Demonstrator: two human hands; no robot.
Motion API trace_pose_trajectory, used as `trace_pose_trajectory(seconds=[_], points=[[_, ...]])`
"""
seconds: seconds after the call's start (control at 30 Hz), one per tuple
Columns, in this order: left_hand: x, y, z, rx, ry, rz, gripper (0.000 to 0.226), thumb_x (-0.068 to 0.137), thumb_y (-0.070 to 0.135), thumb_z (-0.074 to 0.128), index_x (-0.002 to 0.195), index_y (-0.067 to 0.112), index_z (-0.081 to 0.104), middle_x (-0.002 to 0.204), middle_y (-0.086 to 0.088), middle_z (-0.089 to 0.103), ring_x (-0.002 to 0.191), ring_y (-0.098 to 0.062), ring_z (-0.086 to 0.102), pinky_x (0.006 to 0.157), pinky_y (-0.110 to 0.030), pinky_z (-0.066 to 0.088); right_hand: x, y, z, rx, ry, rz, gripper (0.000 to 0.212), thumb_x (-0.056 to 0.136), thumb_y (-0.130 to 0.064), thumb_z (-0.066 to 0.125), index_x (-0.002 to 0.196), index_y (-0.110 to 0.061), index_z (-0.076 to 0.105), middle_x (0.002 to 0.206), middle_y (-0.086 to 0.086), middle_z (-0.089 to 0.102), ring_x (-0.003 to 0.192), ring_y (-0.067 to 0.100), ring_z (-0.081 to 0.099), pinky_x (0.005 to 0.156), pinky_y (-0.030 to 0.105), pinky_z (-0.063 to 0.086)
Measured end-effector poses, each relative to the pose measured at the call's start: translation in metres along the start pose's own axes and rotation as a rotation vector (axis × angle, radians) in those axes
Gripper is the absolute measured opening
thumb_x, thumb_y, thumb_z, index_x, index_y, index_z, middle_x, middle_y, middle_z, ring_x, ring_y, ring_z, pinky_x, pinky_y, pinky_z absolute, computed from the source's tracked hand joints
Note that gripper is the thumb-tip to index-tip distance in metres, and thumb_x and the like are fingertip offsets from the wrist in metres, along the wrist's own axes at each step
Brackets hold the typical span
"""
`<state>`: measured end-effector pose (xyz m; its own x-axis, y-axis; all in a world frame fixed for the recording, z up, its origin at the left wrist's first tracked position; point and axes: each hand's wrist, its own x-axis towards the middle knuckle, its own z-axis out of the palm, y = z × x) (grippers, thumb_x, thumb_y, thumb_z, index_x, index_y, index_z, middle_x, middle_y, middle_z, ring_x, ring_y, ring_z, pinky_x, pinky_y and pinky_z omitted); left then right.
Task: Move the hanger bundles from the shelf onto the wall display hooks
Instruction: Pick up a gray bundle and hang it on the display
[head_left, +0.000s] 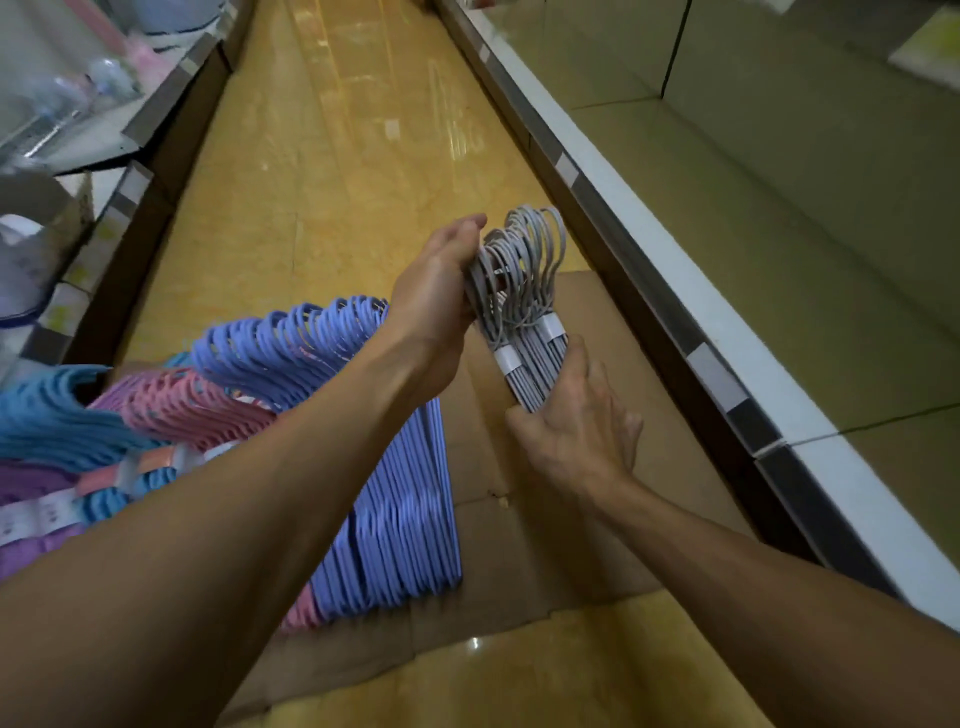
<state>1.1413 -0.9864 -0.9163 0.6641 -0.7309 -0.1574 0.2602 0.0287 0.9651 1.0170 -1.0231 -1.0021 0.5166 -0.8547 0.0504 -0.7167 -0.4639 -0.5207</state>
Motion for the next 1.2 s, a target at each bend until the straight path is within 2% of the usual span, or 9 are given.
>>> trace_pose_trajectory(seconds=[0.17,0.23,0.33,0.53,0.73,0.9,0.97,1.07,1.2], points=[[-0.037,0.113,0.010,-0.016,0.016,0.051,0.039,0.107,0.026,0.037,0.141,0.012,0.050,0.142,-0.017,0.056,0.129,-0.029,0.056,0.097,-0.034,0.047,-0.005,-0.065,-0.085,0.070,0.014,-0.074,0.095,0.080,-0.048,0.069,0.154,-0.018,0.017,0.137,0.005,0.046,0.114,0.025,0.053,0.086,0.043,0.037],[-0.053,0.161,0.017,0.003,0.019,0.079,0.039,0.107,0.026,0.038,0.140,0.012,0.052,0.141,-0.018,0.056,0.122,-0.029,0.060,0.092,-0.031,0.049,-0.006,-0.090,-0.122,0.092,0.036,-0.113,0.094,0.079,-0.048,0.069,0.152,-0.018,0.020,0.133,0.005,0.048,0.111,0.024,0.052,0.082,0.041,0.035],[-0.077,0.232,0.029,0.030,0.019,0.130,0.038,0.106,0.027,0.039,0.139,0.012,0.052,0.141,-0.019,0.056,0.113,-0.026,0.061,0.085,-0.030,0.048,-0.005,-0.129,-0.183,0.076,0.055,-0.161,0.094,0.080,-0.050,0.067,0.153,-0.018,0.017,0.137,0.005,0.047,0.117,0.026,0.052,0.088,0.045,0.039],[-0.124,0.385,0.050,0.137,-0.027,0.292,0.040,0.107,0.031,0.039,0.142,0.016,0.048,0.137,-0.009,0.060,0.124,-0.021,0.060,0.108,-0.039,0.046,-0.007,-0.214,-0.319,0.118,0.107,-0.238,0.088,0.076,-0.049,0.064,0.149,-0.020,0.024,0.125,0.001,0.052,0.101,0.024,0.054,0.080,0.039,0.030],[-0.160,0.561,0.075,0.185,-0.019,0.417,0.038,0.106,0.032,0.040,0.139,0.014,0.051,0.131,-0.011,0.063,0.118,-0.024,0.063,0.101,-0.036,0.049,0.001,-0.320,-0.469,0.160,0.160,-0.323,0.088,0.074,-0.052,0.060,0.150,-0.023,0.027,0.119,-0.002,0.056,0.102,0.025,0.056,0.087,0.045,0.038],[-0.204,0.694,0.095,0.328,0.008,0.557,0.050,0.095,0.045,0.048,0.139,0.021,0.049,0.143,-0.010,0.053,0.132,-0.028,0.051,0.112,-0.050,0.041,0.003,-0.399,-0.586,0.178,0.177,-0.450,0.062,0.078,-0.050,0.058,0.130,-0.023,0.037,0.102,-0.003,0.052,0.090,0.025,0.055,0.079,0.043,0.042],[-0.224,0.736,0.103,0.349,0.030,0.628,0.049,0.094,0.045,0.049,0.138,0.023,0.050,0.140,-0.008,0.055,0.129,-0.025,0.054,0.110,-0.048,0.044,0.001,-0.427,-0.628,0.161,0.170,-0.485,0.059,0.080,-0.048,0.056,0.130,-0.021,0.038,0.102,-0.004,0.047,0.088,0.024,0.051,0.076,0.041,0.037],[-0.251,0.788,0.109,0.431,0.064,0.711,0.045,0.096,0.045,0.048,0.138,0.029,0.050,0.139,0.000,0.055,0.124,-0.014,0.057,0.108,-0.042,0.046,-0.005,-0.461,-0.683,0.132,0.181,-0.563,0.047,0.082,-0.045,0.054,0.120,-0.020,0.041,0.095,-0.003,0.050,0.085,0.027,0.055,0.076,0.042,0.042],[-0.282,0.843,0.104,0.503,0.093,0.781,0.043,0.097,0.044,0.049,0.138,0.031,0.049,0.139,0.002,0.055,0.126,-0.011,0.055,0.108,-0.036,0.045,-0.016,-0.497,-0.742,0.090,0.163,-0.643,0.053,0.081,-0.047,0.054,0.127,-0.024,0.041,0.099,-0.001,0.055,0.088,0.026,0.055,0.081,0.044,0.045]])
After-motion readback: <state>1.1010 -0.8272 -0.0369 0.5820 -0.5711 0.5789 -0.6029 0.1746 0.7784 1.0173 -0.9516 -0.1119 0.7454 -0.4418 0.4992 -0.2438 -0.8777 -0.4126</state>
